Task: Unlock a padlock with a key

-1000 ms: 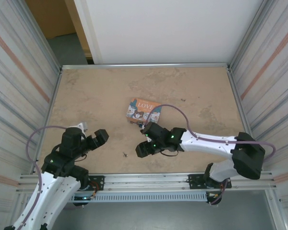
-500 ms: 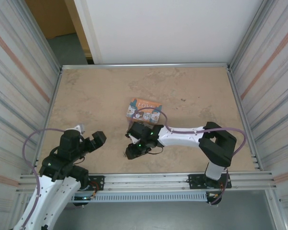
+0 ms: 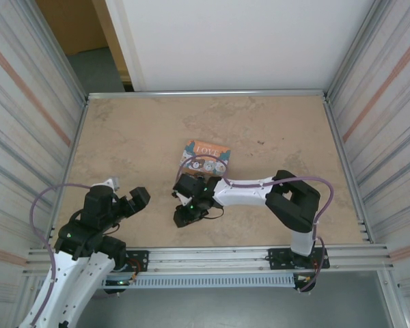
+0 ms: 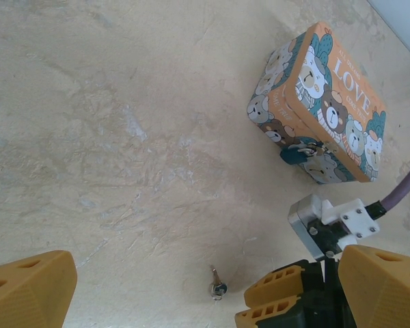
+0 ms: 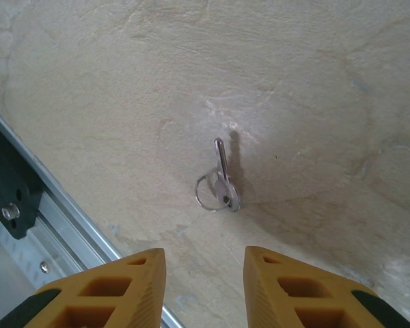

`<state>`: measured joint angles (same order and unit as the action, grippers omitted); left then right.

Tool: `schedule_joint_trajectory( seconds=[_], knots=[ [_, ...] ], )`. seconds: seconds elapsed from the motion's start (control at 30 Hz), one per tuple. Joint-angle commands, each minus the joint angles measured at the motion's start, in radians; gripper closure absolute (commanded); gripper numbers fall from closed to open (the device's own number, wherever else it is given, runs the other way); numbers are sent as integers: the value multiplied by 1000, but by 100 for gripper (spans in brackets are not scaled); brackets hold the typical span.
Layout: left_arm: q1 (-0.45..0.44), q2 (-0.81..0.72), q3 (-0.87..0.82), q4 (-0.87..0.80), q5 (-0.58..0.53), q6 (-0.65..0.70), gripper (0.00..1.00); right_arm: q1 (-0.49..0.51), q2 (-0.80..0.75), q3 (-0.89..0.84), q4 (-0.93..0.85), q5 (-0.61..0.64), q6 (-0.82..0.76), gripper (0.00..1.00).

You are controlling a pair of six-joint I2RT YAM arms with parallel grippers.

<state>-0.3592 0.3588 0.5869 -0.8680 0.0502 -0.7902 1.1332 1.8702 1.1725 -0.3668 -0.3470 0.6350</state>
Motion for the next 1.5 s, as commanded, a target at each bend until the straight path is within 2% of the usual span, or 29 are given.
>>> schedule_joint_trajectory(
  seconds=[0.0, 0.57, 0.87, 1.13, 1.37, 1.47],
  knots=[
    [6, -10, 30, -20, -21, 8, 1, 7, 34, 43, -23, -20, -26, 66],
    [6, -21, 37, -38, -28, 12, 1, -10, 120, 102, -54, -32, -18, 70],
    [5, -29, 37, -45, -37, 13, 1, -10, 132, 113, -63, -27, -18, 82],
    [6, -29, 36, -31, -23, 20, 1, -15, 50, 55, 10, -4, -26, 100],
    [6, -24, 39, 44, 47, 43, 1, -28, -49, 2, 67, 18, -75, 100],
    [5, -24, 29, 132, 124, 61, 2, -40, -103, -17, 71, 48, -130, 100]
  ],
)
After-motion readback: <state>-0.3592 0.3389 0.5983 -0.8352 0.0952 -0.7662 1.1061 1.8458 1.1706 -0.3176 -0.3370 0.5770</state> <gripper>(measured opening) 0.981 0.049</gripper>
